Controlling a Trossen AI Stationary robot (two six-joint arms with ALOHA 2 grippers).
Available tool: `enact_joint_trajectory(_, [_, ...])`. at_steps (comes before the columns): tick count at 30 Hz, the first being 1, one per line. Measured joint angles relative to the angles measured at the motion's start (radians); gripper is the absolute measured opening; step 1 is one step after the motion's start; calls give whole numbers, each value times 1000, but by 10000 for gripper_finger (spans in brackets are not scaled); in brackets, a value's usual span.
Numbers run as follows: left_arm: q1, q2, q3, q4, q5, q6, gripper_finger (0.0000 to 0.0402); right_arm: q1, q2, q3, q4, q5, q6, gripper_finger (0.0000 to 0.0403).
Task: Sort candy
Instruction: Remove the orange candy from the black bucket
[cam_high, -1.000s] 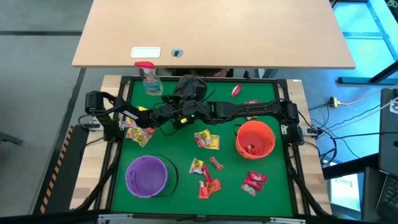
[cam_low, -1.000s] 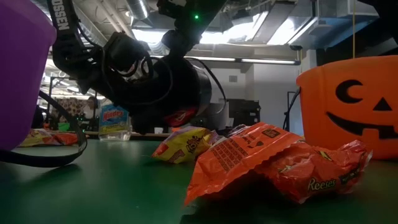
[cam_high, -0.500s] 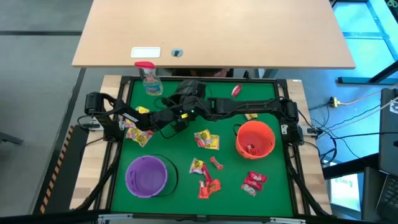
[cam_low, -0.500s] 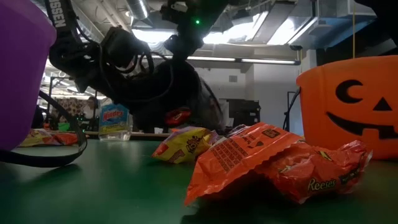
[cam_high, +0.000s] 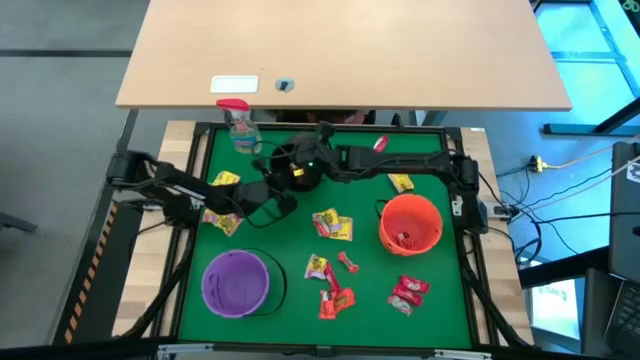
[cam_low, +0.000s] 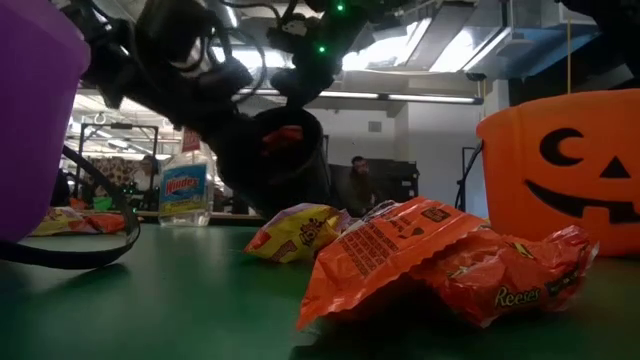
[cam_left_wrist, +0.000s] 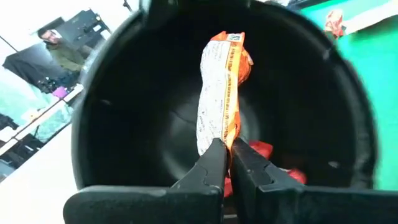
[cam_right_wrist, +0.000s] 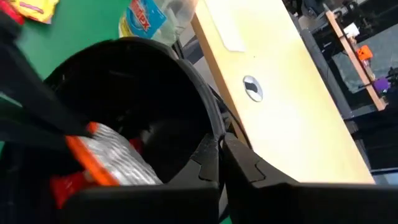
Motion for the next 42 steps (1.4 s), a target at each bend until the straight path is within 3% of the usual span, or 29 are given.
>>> enact_joint_trajectory(7, [-58,-82,0,-55,-46,0,0,-27,-3,14,-17,-75,40,0])
enact_joint_trajectory(18, [-154,-135,1,-87,-173,73,0,-73,-7,271,-234,-119,83,0])
enact_joint_trajectory(24, [-209,-135,33,-99,-209,107,0,-173,-9,308,-309,-387,174,0])
enact_joint_trajectory(30, [-294,-136,77,-100,-317,239,0,-272,-8,308,-342,-610,228,0])
enact_joint_trajectory(35, [-341,-192,83,-102,-346,280,0,-342,-8,303,-423,-838,242,0])
enact_joint_trajectory(39, [-358,-270,65,-105,-331,280,0,-368,-8,234,-409,-941,264,0])
enact_joint_trajectory(42, [-349,-312,51,-117,-301,273,0,-367,-8,155,-292,-997,285,0])
